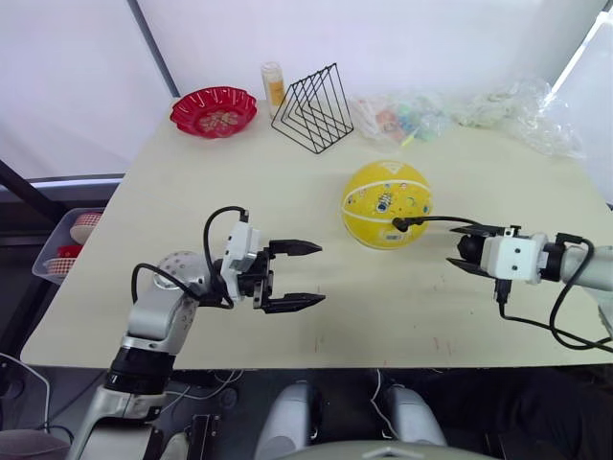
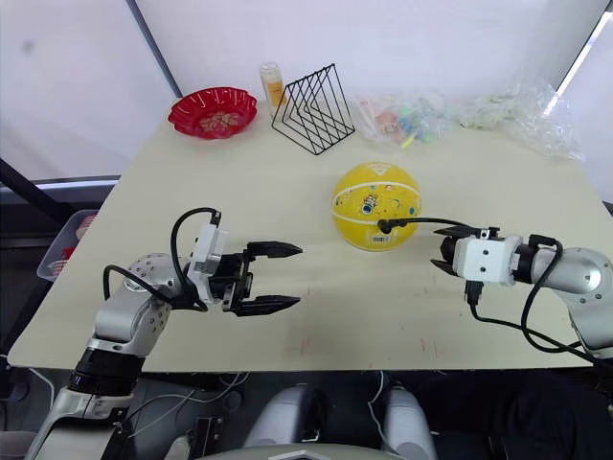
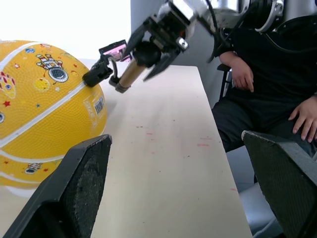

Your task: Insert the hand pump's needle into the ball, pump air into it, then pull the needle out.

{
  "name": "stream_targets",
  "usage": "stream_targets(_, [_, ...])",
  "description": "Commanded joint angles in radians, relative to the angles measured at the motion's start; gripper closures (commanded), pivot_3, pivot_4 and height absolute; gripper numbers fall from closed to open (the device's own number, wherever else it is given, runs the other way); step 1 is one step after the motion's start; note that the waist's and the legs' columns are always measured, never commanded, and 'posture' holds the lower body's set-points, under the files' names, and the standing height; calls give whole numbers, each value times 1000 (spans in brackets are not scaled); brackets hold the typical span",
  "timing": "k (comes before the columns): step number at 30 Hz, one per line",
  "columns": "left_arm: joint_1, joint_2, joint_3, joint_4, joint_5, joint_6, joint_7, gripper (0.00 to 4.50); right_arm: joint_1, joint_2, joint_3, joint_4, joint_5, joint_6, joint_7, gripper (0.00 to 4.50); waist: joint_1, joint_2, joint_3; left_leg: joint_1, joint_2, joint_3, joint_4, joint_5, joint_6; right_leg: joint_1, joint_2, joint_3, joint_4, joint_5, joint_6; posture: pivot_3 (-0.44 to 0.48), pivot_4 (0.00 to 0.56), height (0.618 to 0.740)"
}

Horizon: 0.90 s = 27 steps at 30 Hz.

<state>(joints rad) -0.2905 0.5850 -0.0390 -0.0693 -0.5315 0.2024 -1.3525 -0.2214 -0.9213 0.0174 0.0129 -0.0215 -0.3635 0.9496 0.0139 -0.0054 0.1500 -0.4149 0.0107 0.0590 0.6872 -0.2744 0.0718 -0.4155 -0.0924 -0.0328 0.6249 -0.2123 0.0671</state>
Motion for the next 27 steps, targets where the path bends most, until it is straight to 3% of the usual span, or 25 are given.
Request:
stream_targets(1, [5,13,25,-47,-24,4,7,0,-27,-8,-10,39,-36,-102,-31,2453,-1,0,0,0,0,0,0,0,0,0,0,0,0,0,0,0,150,737])
stream_targets(9, [-1,17,25,-54,-31,19,19,0,-69,15,26,182,-161,-304,-152,2453,-1,0,0,1,0,0,0,1,-2,0,1,1,1,0,0,0,150,737])
stream_targets(13, [-5,17,23,-51,-30,21,26,0,-49,23,37,188,-132,-244,-136,2453,-1,0,0,1,1,0,0,1,-2,0,2,2,1,0,0,0,150,737])
stream_targets(15, [-5,17,25,-50,-31,22,28,0,-11,25,27,154,-100,-202,-126,1452,0,0,0,1,1,0,0,1,-2,0,2,2,1,0,0,0,150,737])
stream_targets(19, [-18,10,23,-42,-27,26,43,0,55,18,-4,87,-35,-144,-118,45,1,0,0,1,1,-1,0,1,-2,1,2,2,1,0,0,0,150,737])
stream_targets(27, [-79,-34,18,-8,-16,29,103,0,229,61,-127,-121,170,-8,-152,45,0,0,0,2,1,-1,1,2,-2,2,3,2,2,0,0,0,150,737])
